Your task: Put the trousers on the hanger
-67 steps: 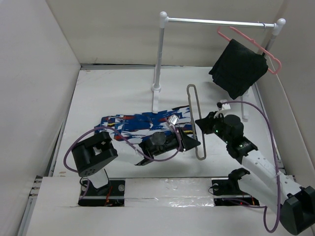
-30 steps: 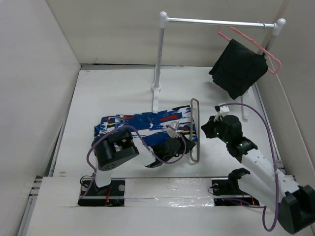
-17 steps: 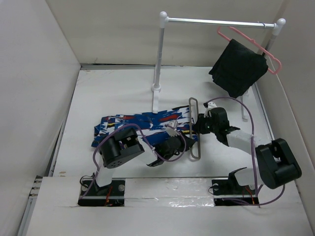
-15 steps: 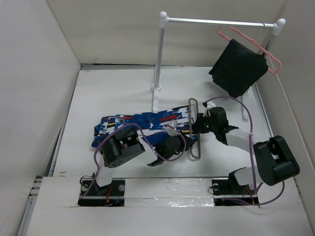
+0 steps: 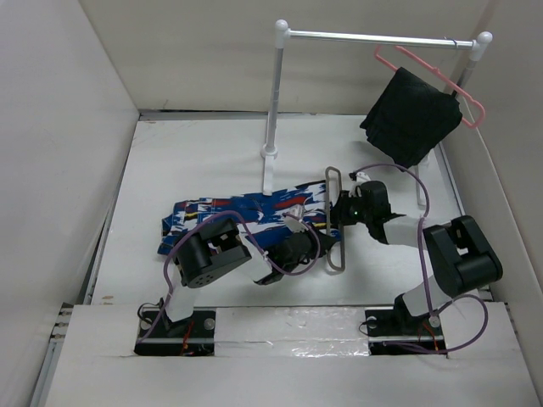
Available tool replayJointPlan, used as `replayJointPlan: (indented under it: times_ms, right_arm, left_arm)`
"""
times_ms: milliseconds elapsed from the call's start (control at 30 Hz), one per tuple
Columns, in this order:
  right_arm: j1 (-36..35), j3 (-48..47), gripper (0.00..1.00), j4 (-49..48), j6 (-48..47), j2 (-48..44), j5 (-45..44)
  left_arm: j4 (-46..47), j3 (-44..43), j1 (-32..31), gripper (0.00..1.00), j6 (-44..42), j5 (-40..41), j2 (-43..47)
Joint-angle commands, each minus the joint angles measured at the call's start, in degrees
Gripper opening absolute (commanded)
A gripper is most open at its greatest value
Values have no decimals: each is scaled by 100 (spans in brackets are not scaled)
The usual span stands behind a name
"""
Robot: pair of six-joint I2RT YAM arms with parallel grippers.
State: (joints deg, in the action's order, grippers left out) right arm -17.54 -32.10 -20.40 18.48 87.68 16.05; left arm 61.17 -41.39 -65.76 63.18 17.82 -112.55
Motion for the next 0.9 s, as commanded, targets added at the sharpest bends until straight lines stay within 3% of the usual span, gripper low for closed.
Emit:
replayJointPlan:
  times_ms: [0,133,300,733,867]
  right_arm:
    - [101,98,20,-806,208,214,345]
    - [163,195,1,-1009,261,197,486]
    - [216,380,0,-931,305,-408,399]
    - [269,502,0,650,-89,-2342,-347]
    - [558,809,0,643,-82,-2563,-332]
  left_arm:
    - [247,25,45,0,-86,64,5]
    - [264,113,45,0,-86,151,40]
    - [220,218,98,0,-104,274,102]
    - [229,376,151,0,-42,379,225]
    - [-77,368,151,0,-8,554,321]
